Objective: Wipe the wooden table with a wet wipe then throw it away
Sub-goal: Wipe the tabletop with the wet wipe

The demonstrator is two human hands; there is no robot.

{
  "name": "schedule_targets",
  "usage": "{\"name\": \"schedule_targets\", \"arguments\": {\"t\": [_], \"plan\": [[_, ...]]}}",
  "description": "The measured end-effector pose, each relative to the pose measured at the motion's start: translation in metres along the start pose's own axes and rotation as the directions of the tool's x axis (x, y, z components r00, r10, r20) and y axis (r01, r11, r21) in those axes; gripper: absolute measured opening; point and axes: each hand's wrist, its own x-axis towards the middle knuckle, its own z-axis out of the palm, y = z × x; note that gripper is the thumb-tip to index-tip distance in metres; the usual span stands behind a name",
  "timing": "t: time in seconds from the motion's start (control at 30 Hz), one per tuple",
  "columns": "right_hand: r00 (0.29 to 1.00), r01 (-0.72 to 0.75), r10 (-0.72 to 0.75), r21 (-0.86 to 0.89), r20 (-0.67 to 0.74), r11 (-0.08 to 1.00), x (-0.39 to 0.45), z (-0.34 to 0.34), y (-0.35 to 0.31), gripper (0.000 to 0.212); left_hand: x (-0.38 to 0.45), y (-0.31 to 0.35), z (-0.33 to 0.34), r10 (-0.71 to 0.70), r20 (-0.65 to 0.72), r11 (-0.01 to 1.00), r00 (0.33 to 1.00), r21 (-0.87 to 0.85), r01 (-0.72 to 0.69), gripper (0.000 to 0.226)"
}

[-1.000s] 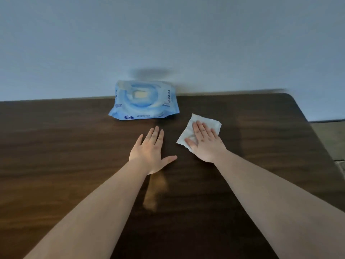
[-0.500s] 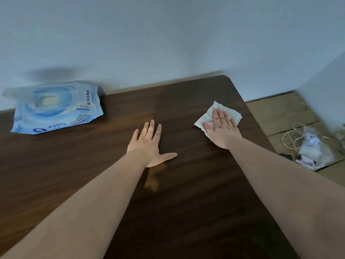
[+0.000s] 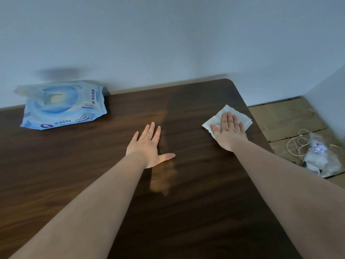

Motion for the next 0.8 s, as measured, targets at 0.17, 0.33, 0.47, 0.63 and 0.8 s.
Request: {"name": "schedule_targets", "arguments": {"t": [0.17,0.33,0.47,0.63,0.8], "plan": [[0.991,0.134,-0.133,-0.015,0.029,0.991,-0.021,0.010,-0.053,0.071,-0.026,-0.036,0.002,-0.051,-0.045,0.998,0.998,-0.047,0.048,0.098],[0.957,0.290,-0.289,-0.048,0.031,0.956,-0.044,0.024,-0.129,0.071,-0.070,-0.106,0.010,-0.194,-0.073,0.979,0.978,-0.075,0.189,0.097],[0.893,0.450,-0.448,-0.104,0.048,0.887,-0.066,0.039,-0.207,0.071,-0.118,-0.171,0.032,-0.354,-0.066,0.933,0.933,-0.095,0.348,0.100],[0.790,0.612,-0.606,-0.166,0.092,0.773,-0.100,0.059,-0.315,0.070,-0.191,-0.249,0.067,-0.529,-0.002,0.843,0.849,-0.119,0.525,0.107],[0.703,0.707,-0.701,-0.220,0.118,0.672,-0.127,0.080,-0.408,0.071,-0.259,-0.324,0.103,-0.685,0.056,0.714,0.727,-0.151,0.684,0.117]]}}
